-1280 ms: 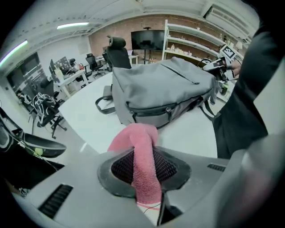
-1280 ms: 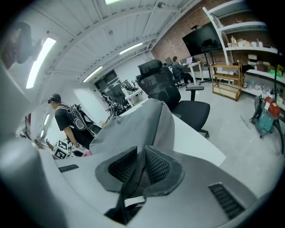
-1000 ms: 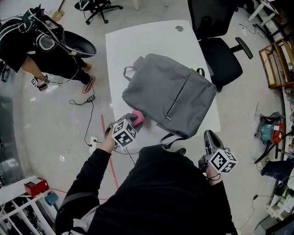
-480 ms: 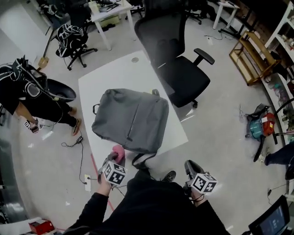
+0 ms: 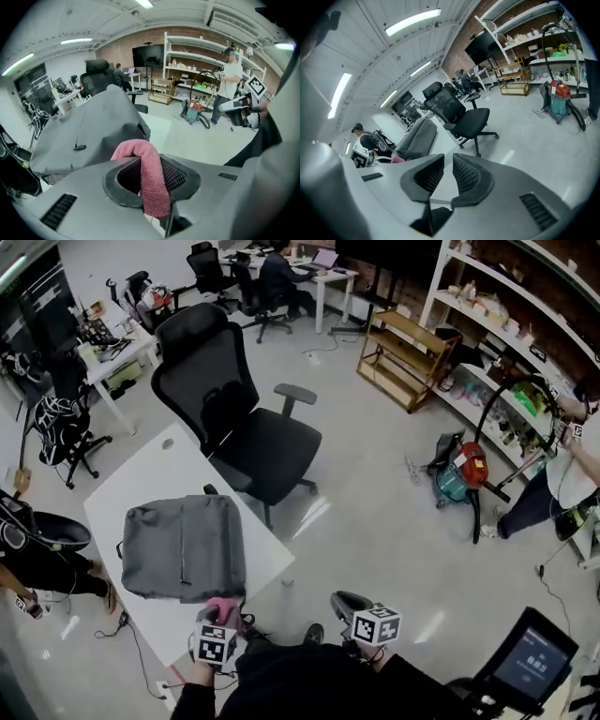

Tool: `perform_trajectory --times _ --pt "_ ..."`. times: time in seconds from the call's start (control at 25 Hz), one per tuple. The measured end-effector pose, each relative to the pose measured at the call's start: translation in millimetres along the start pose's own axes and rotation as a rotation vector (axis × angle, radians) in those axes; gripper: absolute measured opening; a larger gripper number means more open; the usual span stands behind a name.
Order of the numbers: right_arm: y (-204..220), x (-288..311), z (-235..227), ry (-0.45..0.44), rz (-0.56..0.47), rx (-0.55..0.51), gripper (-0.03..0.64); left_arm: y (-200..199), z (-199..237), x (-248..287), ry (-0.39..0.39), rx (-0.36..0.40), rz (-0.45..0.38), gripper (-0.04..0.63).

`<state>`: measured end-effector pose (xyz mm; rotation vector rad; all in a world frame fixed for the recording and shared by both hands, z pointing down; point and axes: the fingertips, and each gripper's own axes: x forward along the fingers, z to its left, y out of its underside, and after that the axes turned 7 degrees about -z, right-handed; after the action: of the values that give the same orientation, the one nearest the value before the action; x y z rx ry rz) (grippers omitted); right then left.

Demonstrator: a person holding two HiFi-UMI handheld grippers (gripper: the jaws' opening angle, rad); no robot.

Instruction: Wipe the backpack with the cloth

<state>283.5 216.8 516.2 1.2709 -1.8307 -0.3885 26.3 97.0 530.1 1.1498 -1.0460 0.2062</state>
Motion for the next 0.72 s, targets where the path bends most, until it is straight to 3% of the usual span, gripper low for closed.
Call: perform_trajectory --times 0.12,0.28,0.36,0.44,0.52,0.56,0.72 --pt "15 12 -14 0.014 0.010 0.019 0.066 14 26 2 0.005 -0.058 -0.019 0.100" --pt "36 15 -14 0.027 0.051 0.073 0.066 55 99 -31 -0.151 -0.078 0.083 0.100" --pt "40 9 -8 0.028 0.057 0.098 0.066 73 145 -54 -0.273 -0.171 0.097 0.100" --pt "44 6 0 0.030 0.058 0.109 0.066 94 191 -77 -0.389 -0.336 0.079 0.100" --pt "44 12 7 0.032 0.054 0.102 0.066 112 228 -87 -0.455 -0.469 0.041 0.100" --pt "42 15 10 0.033 0.053 0.095 0.066 117 243 -88 -0.472 -0.496 0.028 0.100" --pt "45 22 25 0.036 0.067 0.072 0.066 143 281 -86 -0.504 -0.403 0.040 0.100"
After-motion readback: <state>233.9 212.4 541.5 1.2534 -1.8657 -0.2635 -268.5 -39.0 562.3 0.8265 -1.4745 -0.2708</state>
